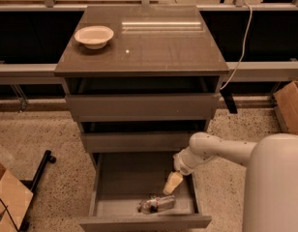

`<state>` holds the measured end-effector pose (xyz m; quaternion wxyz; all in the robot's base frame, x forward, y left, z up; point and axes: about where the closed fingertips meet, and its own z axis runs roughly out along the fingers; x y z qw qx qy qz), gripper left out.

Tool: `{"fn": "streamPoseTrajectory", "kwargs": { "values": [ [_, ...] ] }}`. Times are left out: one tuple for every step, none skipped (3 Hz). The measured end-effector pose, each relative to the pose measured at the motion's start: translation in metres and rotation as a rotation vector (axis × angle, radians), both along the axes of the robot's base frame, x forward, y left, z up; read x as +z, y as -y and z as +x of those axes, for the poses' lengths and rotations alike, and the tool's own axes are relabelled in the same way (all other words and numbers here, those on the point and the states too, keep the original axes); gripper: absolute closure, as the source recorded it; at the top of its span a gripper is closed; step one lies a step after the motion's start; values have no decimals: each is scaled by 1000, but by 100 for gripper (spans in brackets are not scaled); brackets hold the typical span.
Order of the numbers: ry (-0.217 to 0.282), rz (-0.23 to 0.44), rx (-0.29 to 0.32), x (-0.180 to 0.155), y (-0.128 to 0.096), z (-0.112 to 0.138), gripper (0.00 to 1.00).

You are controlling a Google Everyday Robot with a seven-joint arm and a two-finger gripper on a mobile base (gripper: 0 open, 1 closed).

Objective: Pick water bottle from bottom drawer and place on counter

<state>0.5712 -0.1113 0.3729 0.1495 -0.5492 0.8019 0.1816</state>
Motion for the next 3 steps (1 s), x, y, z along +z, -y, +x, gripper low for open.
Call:
{"fn": "streamPoseTrajectory", "kwargs": {
  "values": [
    [-33,-3,-16,-43,-9,8,0],
    [-42,0,-17,-50,-10,6,0],
    [-57,25,-47,-66,-8,3,0]
  ]
}}
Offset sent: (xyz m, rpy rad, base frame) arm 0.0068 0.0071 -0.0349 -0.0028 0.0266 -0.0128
